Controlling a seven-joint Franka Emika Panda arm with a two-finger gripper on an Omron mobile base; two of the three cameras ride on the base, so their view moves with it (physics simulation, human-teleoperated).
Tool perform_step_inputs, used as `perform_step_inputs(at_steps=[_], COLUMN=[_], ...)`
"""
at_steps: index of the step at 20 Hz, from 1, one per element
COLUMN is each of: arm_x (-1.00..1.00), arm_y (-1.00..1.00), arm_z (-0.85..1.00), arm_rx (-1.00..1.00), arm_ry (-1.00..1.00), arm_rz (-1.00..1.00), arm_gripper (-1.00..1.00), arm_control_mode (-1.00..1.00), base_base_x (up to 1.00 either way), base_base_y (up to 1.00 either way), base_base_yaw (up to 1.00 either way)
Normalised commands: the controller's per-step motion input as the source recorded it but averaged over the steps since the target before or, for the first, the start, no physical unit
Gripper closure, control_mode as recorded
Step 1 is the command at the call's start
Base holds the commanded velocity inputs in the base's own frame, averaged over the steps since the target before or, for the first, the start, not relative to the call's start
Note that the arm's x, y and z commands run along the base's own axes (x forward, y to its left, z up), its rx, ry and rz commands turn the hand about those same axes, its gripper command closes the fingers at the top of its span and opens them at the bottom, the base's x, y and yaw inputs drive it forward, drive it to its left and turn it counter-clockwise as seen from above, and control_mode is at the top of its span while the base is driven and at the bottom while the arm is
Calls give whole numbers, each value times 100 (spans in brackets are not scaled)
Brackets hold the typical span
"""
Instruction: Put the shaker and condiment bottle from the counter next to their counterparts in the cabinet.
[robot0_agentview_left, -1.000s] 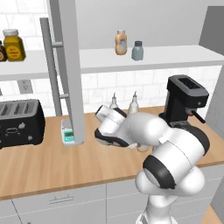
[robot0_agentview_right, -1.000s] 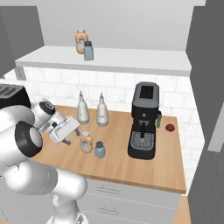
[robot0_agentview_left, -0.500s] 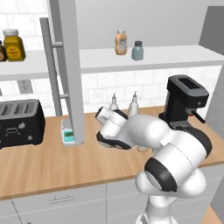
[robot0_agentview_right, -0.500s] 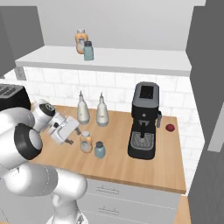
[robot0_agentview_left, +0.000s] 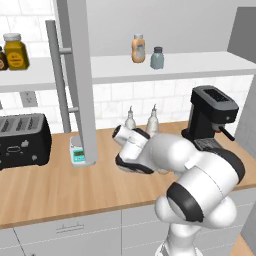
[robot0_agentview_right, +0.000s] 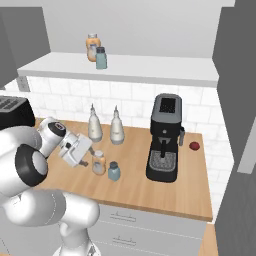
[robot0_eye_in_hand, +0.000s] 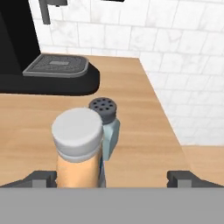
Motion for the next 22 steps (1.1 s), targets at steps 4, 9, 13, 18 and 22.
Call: perform_step_inputs(at_steps=[4,9,13,18,22], arm_x=[13,41,57,13,-2], arm_y=[-10,-2,-1,4,-11], arm_z=[-12,-15,-30,-21,13], arm_rx=[0,0,0,1,9], arm_ry=[-1,0,0,6,-16], arm_rz=[5,3,3,1,18], arm_gripper=[-100,-100,100,100,100], arm_control_mode=[-100,-100,-100,-100,-100], base_base_x=[0,0,0,0,0], base_base_y=[0,0,0,0,0], base_base_yaw=[0,0,0,0,0])
